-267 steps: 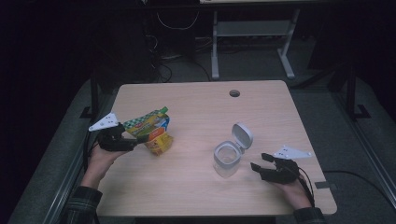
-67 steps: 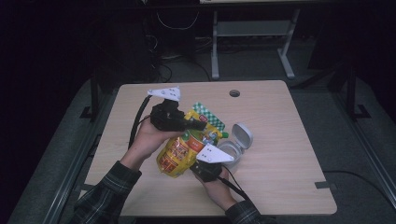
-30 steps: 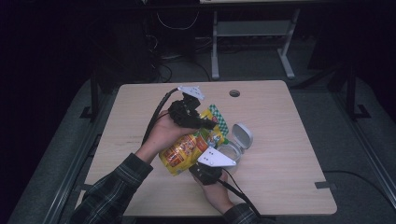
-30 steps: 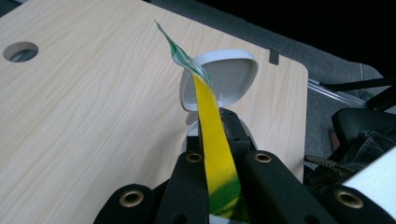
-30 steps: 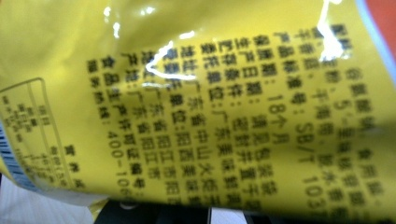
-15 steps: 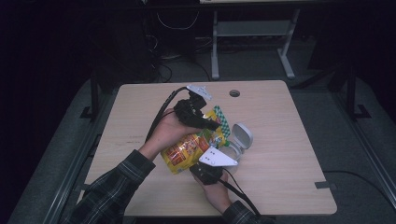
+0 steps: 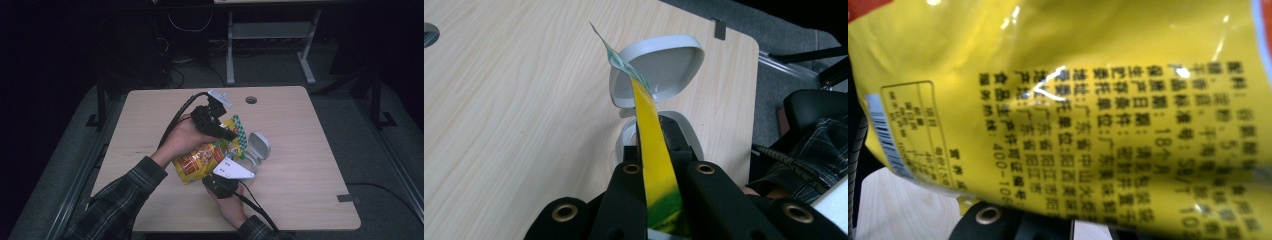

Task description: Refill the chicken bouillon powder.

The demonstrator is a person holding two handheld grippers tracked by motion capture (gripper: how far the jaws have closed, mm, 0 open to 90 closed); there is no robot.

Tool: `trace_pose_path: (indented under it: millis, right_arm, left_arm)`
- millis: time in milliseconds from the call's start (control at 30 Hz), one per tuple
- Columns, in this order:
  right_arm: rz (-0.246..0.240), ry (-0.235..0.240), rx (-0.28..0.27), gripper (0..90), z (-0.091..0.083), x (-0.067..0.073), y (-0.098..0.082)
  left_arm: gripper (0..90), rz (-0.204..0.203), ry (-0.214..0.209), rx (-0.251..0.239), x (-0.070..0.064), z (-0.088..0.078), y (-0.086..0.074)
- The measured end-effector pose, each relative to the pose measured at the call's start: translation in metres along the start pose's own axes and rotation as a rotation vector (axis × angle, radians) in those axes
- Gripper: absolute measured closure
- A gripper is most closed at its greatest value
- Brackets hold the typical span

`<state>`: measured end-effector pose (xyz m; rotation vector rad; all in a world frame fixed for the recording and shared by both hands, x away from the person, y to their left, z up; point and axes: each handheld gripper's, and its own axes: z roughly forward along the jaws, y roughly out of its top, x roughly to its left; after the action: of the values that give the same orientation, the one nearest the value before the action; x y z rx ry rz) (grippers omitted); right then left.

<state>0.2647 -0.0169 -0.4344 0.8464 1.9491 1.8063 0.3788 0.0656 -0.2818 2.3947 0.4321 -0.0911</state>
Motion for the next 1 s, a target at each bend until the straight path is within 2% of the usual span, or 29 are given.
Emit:
trace_pose_path:
  millis: [400,1000]
  right_arm:
    - [0.030,0.002,-0.035,89.9,-0.004,-0.002,0.002]
    - [0.048,0.022,-0.034,89.9,-0.004,-0.001,0.001]
  left_arm:
    - [90.0,0.040,0.001,0.069,-0.005,0.006,0.014]
    - [89.9,0.007,-0.003,0.109,-0.005,0.015,0.016]
